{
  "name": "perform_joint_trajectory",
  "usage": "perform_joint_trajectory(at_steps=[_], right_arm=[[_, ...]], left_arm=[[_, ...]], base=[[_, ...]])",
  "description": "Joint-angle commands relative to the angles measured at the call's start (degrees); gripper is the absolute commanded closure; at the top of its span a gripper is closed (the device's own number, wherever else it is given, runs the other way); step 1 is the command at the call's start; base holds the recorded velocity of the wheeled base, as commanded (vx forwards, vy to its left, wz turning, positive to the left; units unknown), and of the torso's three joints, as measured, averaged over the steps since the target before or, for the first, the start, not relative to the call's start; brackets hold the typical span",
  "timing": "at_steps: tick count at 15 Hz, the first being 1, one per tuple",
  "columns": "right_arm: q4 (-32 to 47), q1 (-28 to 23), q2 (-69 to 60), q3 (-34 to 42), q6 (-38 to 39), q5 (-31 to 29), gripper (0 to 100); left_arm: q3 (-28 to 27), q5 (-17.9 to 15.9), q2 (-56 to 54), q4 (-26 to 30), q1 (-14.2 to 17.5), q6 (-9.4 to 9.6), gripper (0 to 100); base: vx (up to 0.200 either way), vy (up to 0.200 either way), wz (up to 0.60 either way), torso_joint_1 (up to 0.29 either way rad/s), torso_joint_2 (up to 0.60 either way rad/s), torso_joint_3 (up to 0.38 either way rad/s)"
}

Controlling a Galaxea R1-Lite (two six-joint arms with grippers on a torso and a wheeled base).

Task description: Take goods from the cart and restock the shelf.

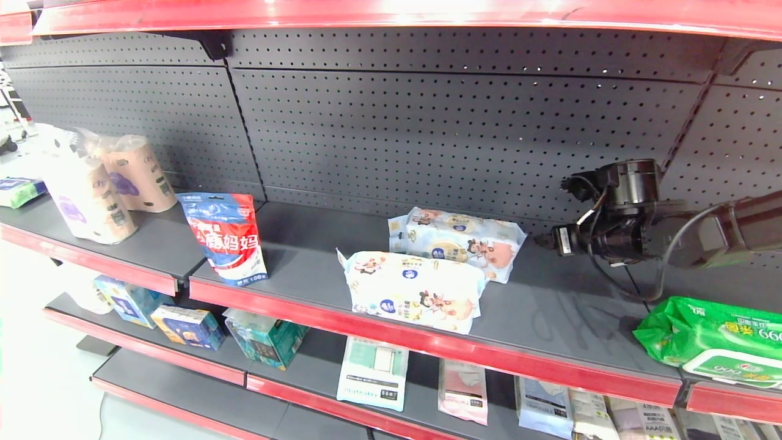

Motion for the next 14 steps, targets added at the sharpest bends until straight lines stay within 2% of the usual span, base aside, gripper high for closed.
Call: perform_joint_trajectory(at_steps=[1, 14], right_arm=[[0.01, 1.79, 1.61, -0.63, 0.58, -0.67, 0], [-0.17, 6.1, 3.28, -4.32, 1.28, -0.67, 0]], left_arm=[[0.0, 0.01, 0.06, 0.02, 0.04, -0.01, 0], [0.0, 0.01, -0.03, 0.02, 0.04, -0.01, 0]], base=[[0.0, 0.0, 0.0, 0.0, 0.0, 0.0], [0.0, 0.0, 0.0, 0.0, 0.0, 0.0]])
